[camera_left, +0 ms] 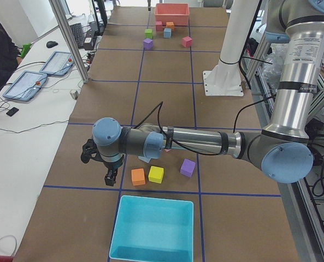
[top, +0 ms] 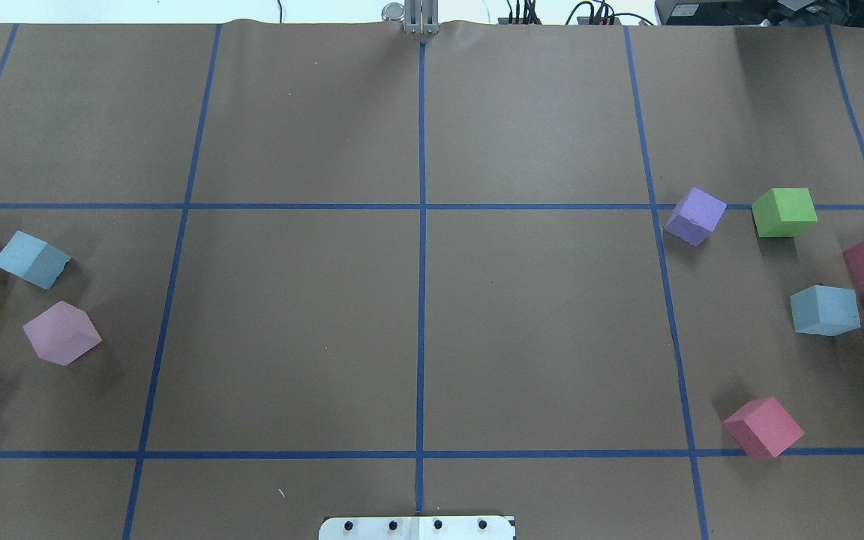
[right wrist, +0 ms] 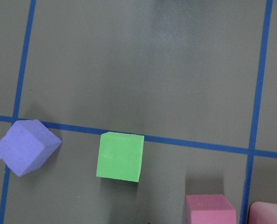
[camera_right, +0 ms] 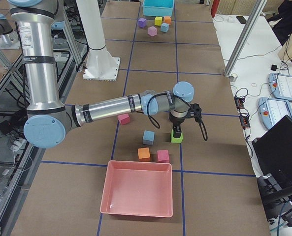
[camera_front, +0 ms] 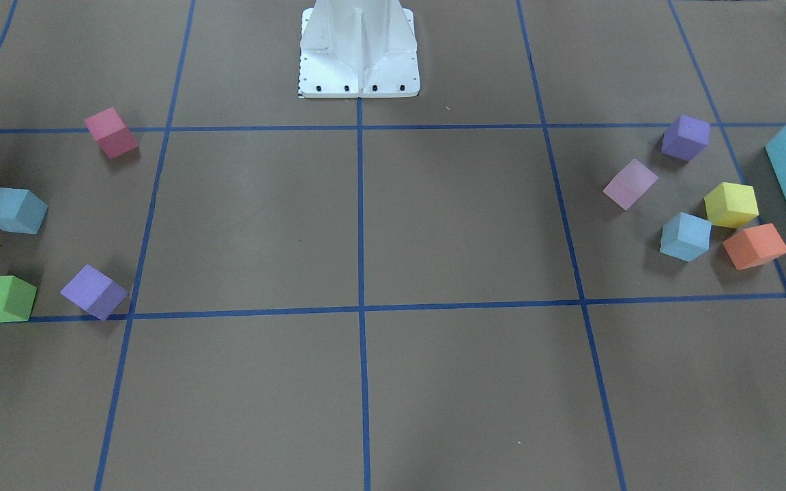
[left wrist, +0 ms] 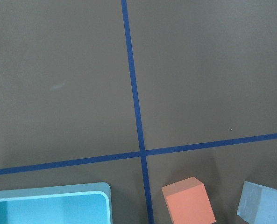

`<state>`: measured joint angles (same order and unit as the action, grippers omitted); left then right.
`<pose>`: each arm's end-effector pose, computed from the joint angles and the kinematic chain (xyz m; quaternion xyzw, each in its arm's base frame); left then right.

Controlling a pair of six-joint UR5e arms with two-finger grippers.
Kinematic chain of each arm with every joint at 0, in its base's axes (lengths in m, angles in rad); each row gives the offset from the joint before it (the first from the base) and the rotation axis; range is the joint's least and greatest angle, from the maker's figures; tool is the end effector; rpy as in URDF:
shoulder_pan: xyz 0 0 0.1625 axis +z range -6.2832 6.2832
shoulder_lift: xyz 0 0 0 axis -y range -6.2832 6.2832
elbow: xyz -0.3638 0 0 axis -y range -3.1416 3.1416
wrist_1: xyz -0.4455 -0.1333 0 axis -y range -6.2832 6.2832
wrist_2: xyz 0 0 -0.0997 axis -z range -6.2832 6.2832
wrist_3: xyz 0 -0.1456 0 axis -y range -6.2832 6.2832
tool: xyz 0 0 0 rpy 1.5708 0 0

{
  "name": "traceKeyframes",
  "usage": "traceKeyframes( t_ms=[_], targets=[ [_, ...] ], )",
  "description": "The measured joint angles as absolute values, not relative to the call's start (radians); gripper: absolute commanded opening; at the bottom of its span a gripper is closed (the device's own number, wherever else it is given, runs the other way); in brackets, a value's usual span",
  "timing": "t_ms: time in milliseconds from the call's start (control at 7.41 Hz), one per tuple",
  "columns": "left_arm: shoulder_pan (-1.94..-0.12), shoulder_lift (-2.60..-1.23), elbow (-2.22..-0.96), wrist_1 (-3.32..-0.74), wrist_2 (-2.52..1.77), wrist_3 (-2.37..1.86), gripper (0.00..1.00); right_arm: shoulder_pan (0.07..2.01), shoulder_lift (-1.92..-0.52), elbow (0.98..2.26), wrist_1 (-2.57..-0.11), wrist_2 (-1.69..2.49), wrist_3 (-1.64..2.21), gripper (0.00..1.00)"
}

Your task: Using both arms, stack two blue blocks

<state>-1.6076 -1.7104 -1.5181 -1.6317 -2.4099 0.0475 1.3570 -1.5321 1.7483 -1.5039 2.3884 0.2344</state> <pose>-0.0473 -0.6061 0.5656 0.0845 0.4030 0.0349 0.9106 -0.0951 -0.5655 0.4982 0.0388 -0.4125 -0.0467 0.9090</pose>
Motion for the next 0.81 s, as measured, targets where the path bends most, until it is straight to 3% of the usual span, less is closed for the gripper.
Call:
traceKeyframes(
  t_ms=[270, 810],
  targets=[
    [-1.608, -1.71, -1.518, -1.632, -2.41, 0.048, 0.98, 1.29, -1.612, 1.759, -1.313, 2.363, 0.379, 1.0],
    [-1.608, -1.71, -1.522, -1.631, -2.41, 0.048, 0.98, 1.1, -1.659, 1.773, -1.169, 2.241, 0.611, 1.0]
  ],
)
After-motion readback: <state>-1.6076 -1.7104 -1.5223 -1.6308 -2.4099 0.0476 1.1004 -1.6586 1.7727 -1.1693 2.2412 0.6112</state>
